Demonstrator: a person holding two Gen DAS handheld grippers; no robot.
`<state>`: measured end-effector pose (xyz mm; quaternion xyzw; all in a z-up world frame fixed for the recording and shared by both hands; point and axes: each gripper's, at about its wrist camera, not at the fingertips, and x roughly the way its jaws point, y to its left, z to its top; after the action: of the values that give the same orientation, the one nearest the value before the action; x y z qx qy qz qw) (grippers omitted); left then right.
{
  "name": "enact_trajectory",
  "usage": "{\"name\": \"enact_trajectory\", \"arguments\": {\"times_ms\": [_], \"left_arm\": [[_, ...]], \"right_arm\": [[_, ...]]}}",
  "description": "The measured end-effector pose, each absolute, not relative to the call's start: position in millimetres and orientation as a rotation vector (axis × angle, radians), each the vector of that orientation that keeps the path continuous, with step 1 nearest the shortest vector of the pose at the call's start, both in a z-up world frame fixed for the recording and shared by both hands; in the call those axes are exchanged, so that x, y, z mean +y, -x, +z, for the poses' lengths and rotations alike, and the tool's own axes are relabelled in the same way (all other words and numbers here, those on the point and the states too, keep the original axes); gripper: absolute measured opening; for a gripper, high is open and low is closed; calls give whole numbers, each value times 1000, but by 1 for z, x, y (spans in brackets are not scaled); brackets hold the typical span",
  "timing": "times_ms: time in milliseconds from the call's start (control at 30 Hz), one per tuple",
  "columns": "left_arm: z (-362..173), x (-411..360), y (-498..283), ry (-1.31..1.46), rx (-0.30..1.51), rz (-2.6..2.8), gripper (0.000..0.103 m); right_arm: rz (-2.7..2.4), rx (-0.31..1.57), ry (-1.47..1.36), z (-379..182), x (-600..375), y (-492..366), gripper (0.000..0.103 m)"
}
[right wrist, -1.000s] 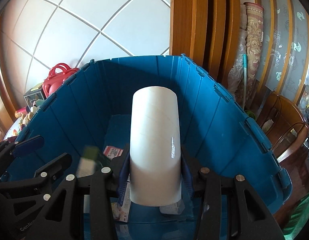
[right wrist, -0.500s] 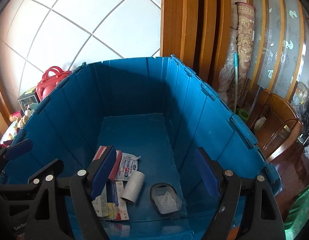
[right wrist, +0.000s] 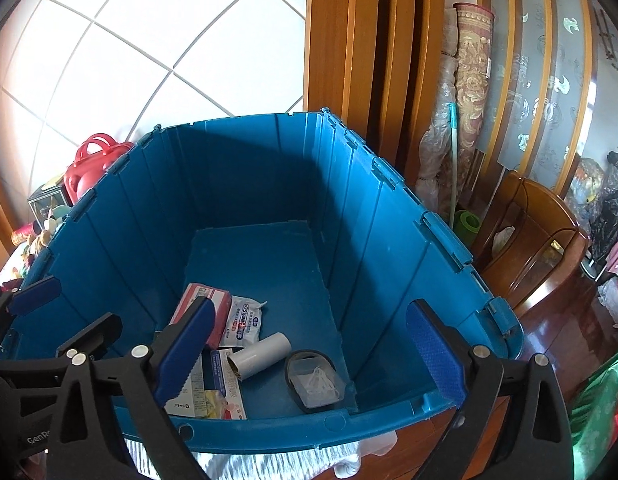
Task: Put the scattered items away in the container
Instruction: 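Withdraw both grippers from the bin toward the table heap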
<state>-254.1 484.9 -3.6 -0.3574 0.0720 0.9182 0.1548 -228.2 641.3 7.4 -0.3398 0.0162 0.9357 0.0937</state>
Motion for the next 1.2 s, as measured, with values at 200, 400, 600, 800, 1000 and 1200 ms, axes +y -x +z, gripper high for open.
{"name": "enact_trajectory", "arguments": {"times_ms": [200, 400, 600, 800, 1000, 1200], "left_arm": [[4, 466, 247, 1001, 196, 2674, 84], [16, 432, 238, 963, 160, 2732, 84], [30, 384, 227, 922, 98, 2783, 85], [34, 333, 217, 896, 76, 2825, 88], [21, 262, 210, 942, 44, 2868, 88], [4, 172, 197, 991, 20, 2927, 88]], "right_arm": [[2789, 65, 995, 11, 634, 222, 98], [2832, 59, 974, 18, 608, 217, 98], [2879, 50, 949, 27, 569, 213, 98], [2938, 41, 907, 38, 519, 206, 98], [3018, 19, 887, 41, 446, 202, 98], [3082, -1, 880, 35, 360, 200, 98]]}}
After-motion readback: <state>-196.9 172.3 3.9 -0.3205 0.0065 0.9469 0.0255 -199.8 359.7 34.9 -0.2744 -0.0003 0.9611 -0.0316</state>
